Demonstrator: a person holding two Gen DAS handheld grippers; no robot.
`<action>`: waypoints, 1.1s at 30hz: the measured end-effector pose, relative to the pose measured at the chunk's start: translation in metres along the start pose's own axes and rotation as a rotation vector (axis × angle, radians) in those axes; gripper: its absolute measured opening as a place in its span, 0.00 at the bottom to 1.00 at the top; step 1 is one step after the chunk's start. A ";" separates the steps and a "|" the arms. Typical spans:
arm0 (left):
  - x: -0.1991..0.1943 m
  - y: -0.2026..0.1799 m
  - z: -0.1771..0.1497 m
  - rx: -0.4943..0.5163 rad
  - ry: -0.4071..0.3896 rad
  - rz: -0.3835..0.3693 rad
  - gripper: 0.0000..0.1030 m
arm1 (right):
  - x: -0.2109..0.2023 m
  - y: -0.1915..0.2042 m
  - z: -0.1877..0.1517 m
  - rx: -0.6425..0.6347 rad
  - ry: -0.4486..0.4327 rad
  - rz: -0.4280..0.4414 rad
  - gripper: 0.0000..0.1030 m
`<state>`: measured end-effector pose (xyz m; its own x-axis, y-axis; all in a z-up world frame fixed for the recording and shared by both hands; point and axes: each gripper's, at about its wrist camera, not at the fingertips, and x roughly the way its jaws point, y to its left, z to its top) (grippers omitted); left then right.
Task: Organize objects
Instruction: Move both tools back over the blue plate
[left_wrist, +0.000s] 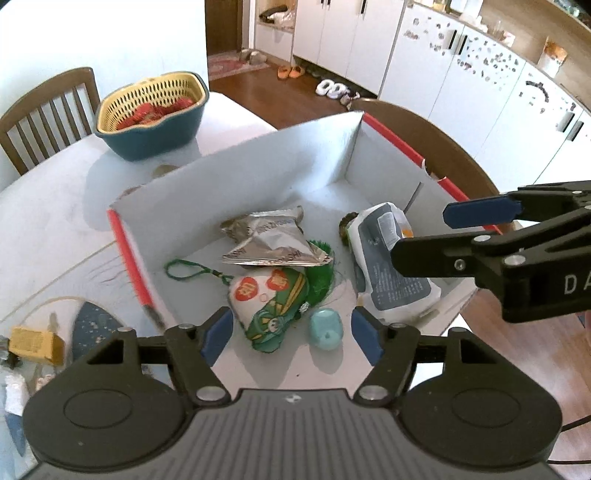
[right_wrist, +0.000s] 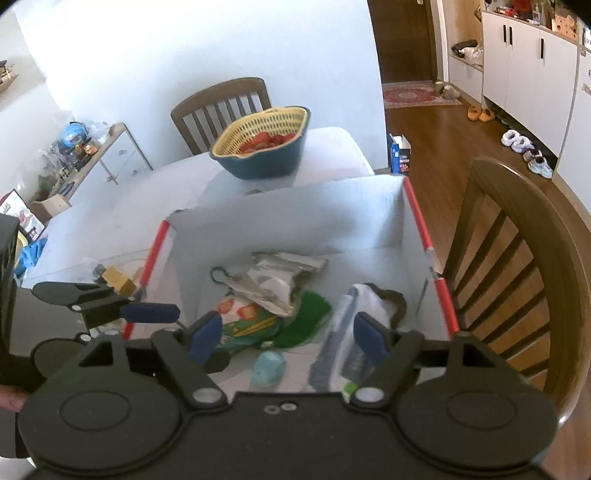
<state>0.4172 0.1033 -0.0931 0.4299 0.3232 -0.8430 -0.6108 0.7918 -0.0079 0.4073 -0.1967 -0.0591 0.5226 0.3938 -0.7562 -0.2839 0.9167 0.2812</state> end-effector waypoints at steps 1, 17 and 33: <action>-0.004 0.003 -0.001 0.004 -0.009 0.001 0.68 | -0.002 0.005 0.000 -0.003 -0.005 -0.001 0.76; -0.071 0.079 -0.038 -0.015 -0.084 -0.011 0.75 | -0.019 0.093 -0.013 -0.026 -0.105 -0.009 0.91; -0.117 0.180 -0.072 -0.038 -0.177 0.032 0.84 | 0.000 0.174 -0.023 -0.027 -0.126 0.000 0.96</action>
<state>0.2094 0.1704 -0.0349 0.5179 0.4369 -0.7354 -0.6494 0.7604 -0.0055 0.3396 -0.0388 -0.0242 0.6193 0.4009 -0.6751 -0.3047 0.9152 0.2639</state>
